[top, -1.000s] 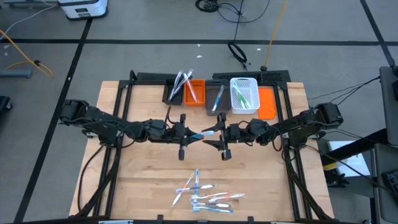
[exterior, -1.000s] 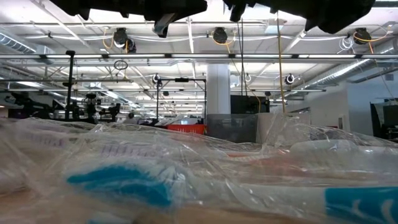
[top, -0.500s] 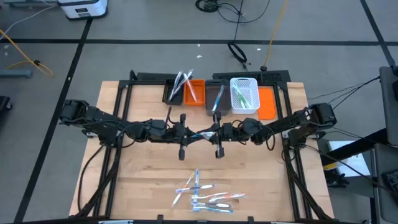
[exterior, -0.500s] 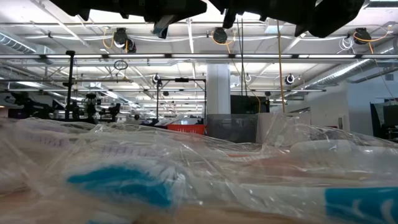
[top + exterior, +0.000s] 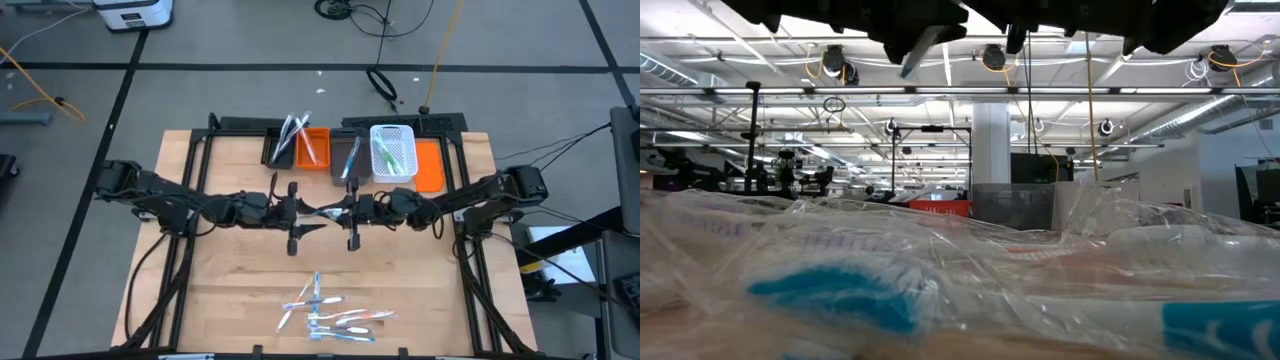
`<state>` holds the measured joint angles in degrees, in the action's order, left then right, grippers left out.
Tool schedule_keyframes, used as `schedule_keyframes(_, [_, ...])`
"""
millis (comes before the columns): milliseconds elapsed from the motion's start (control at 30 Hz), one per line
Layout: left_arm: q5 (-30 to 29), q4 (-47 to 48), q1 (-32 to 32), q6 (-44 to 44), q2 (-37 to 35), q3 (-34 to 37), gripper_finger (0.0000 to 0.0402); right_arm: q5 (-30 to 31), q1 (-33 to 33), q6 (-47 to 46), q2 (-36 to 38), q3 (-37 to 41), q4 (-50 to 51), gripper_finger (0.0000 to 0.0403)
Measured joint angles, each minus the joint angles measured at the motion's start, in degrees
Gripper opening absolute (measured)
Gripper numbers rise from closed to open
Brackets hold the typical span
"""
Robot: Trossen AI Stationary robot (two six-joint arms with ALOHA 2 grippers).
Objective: Pick & Place Toothbrushes
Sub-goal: Put the blue toothbrush into the black bin
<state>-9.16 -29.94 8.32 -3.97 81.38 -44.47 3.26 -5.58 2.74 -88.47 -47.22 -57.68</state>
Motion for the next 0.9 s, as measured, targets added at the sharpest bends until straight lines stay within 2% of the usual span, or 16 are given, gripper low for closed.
schedule_keyframes(133, [-3.8, 5.5, 0.0, -1.7, -2.6, 0.0, 0.0211, 0.2, -0.1, -0.6, 2.8, 0.0, 4.9, 0.0015])
schedule_keyframes(200, [-5.9, 9.3, 0.0, -1.5, -4.2, 0.0, 0.0233, 2.2, -0.1, -0.5, 4.0, 0.0, 7.9, 0.0015])
schedule_keyframes(267, [-7.4, 12.3, 0.0, -0.3, -5.5, 0.0, 0.0251, 5.5, -0.1, -0.5, 5.3, 0.0, 11.8, 0.0015])
schedule_keyframes(367, [-7.4, 17.2, 0.0, 2.3, -6.9, 0.0, 0.0269, 6.4, 0.8, -0.8, 6.6, 0.0, 13.7, 0.0015])
schedule_keyframes(500, [-7.4, 22.1, 0.7, 5.9, -7.2, 0.0, 0.0277, 8.6, 3.1, -3.0, 7.3, 0.0, 15.8, 0.0015])
schedule_keyframes(733, [-7.3, 27.5, 2.7, 8.9, -6.6, 0.0, 0.0265, 8.9, 11.9, -9.7, 7.3, 0.0, 20.5, 0.0015])
schedule_keyframes(900, [-7.3, 27.3, 3.6, 9.0, -6.7, 0.0, 0.0254, 8.7, 18.5, -15.6, 7.3, 0.0, 22.7, 0.0015])
